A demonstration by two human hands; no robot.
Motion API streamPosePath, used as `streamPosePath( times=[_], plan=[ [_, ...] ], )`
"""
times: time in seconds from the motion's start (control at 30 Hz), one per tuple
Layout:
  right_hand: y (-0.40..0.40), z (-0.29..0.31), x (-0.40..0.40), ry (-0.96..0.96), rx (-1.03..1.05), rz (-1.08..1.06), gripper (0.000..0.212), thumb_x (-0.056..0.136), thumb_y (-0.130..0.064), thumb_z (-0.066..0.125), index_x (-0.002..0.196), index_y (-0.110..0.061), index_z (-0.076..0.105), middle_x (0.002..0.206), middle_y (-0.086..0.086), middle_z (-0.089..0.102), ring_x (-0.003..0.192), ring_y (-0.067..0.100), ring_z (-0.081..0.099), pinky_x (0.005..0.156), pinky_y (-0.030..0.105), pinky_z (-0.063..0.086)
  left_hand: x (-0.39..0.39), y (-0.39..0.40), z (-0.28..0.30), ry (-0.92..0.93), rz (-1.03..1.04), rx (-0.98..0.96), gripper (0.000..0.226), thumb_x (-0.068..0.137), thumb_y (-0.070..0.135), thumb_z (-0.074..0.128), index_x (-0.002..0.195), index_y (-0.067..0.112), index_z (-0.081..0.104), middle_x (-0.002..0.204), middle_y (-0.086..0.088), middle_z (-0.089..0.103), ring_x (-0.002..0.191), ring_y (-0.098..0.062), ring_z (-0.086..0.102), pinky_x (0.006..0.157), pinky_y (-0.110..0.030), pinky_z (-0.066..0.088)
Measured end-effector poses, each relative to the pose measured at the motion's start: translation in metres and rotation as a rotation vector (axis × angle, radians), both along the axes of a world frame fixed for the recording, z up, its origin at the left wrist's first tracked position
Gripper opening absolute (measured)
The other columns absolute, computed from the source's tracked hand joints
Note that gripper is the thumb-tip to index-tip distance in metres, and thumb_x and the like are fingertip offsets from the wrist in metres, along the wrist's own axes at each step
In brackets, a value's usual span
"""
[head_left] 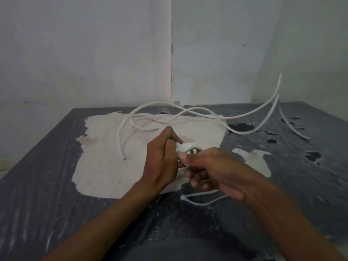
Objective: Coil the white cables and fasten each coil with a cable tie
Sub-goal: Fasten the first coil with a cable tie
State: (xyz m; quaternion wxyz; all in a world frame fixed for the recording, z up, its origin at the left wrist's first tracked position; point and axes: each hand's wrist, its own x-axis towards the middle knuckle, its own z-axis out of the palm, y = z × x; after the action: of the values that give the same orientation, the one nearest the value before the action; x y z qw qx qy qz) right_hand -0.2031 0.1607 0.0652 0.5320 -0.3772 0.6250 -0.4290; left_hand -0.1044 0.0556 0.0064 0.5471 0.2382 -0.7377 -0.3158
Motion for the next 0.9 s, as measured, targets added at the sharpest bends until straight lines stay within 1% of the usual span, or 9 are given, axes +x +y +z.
streamPosePath(
  times=[0.1,0.23,0.37,0.47,0.57,0.63,0.7,0.83,0.9],
  plan=[
    [0.002,0.0,-0.001,0.01,0.002,0.064,0.022,0.091,-0.029,0.064,0.094,-0.007,0.066,0.065,0.003,0.067,0.048,0.01,0.059,0.04,0.018,0.039,0.002,0.001,0.0,0.009,-0.01,0.004,0.018,0.082,0.002,0.037,0.068,0.005,0.049,0.055,0.0,0.05,0.051,-0.009,0.043,0.05,-0.02,0.033],
    [0.001,0.002,-0.002,0.027,0.033,0.116,0.026,0.092,-0.032,0.062,0.102,-0.008,0.064,0.069,0.006,0.069,0.05,0.012,0.06,0.04,0.018,0.04,0.003,0.0,-0.001,0.008,-0.004,-0.015,0.019,0.083,0.0,0.037,0.069,0.006,0.049,0.056,0.004,0.05,0.052,-0.008,0.044,0.05,-0.017,0.033],
    [0.0,0.001,-0.003,0.014,0.029,0.129,0.025,0.094,-0.033,0.059,0.097,-0.009,0.066,0.068,0.006,0.068,0.049,0.012,0.06,0.039,0.017,0.038,0.002,-0.001,0.0,0.003,-0.01,-0.009,0.02,0.084,0.001,0.037,0.07,0.007,0.05,0.056,0.006,0.05,0.052,-0.007,0.044,0.05,-0.017,0.033],
    [0.0,-0.002,-0.003,-0.05,0.023,0.117,0.025,0.092,-0.03,0.061,0.096,-0.008,0.07,0.065,0.004,0.066,0.048,0.011,0.059,0.039,0.017,0.035,0.003,-0.001,-0.001,0.003,-0.015,0.017,0.02,0.084,0.004,0.036,0.071,0.008,0.05,0.056,0.008,0.049,0.052,-0.007,0.044,0.051,-0.018,0.033],
    [-0.001,-0.003,-0.004,-0.115,0.004,0.087,0.021,0.093,-0.026,0.059,0.088,-0.008,0.069,0.06,0.003,0.062,0.046,0.012,0.056,0.039,0.017,0.034,0.002,-0.001,0.002,-0.006,-0.025,0.032,0.02,0.086,0.006,0.035,0.072,0.008,0.05,0.056,0.008,0.048,0.053,-0.008,0.044,0.052,-0.02,0.034],
    [-0.004,-0.001,-0.006,-0.078,-0.041,0.067,0.023,0.095,-0.025,0.057,0.081,-0.011,0.069,0.058,0.001,0.06,0.046,0.011,0.054,0.04,0.018,0.035,0.003,-0.005,0.005,-0.022,-0.019,0.029,0.023,0.087,0.008,0.035,0.07,0.009,0.051,0.058,0.005,0.051,0.054,-0.01,0.046,0.052,-0.021,0.036],
    [-0.009,0.002,-0.008,0.011,-0.11,0.067,0.026,0.096,-0.025,0.056,0.077,-0.013,0.069,0.057,0.0,0.059,0.047,0.01,0.053,0.042,0.017,0.036,0.007,-0.012,0.009,-0.046,0.005,0.027,0.025,0.086,0.01,0.034,0.067,0.01,0.051,0.058,0.004,0.052,0.055,-0.01,0.047,0.052,-0.022,0.037],
    [-0.017,-0.003,-0.002,0.132,-0.231,0.032,0.034,0.097,-0.025,0.053,0.068,-0.016,0.068,0.055,-0.001,0.055,0.047,0.009,0.048,0.046,0.019,0.035,0.016,-0.023,0.017,-0.135,0.084,0.029,0.027,0.087,0.013,0.033,0.07,0.008,0.054,0.058,0.005,0.052,0.055,-0.005,0.046,0.051,-0.013,0.035],
    [-0.021,-0.003,0.002,0.165,-0.284,-0.008,0.034,0.097,-0.024,0.052,0.068,-0.013,0.066,0.052,-0.002,0.052,0.047,0.008,0.045,0.045,0.017,0.036,0.017,-0.025,0.02,-0.17,0.095,0.023,0.027,0.091,0.008,0.034,0.071,0.009,0.052,0.058,0.004,0.051,0.055,-0.005,0.045,0.051,-0.013,0.034]
  ],
)
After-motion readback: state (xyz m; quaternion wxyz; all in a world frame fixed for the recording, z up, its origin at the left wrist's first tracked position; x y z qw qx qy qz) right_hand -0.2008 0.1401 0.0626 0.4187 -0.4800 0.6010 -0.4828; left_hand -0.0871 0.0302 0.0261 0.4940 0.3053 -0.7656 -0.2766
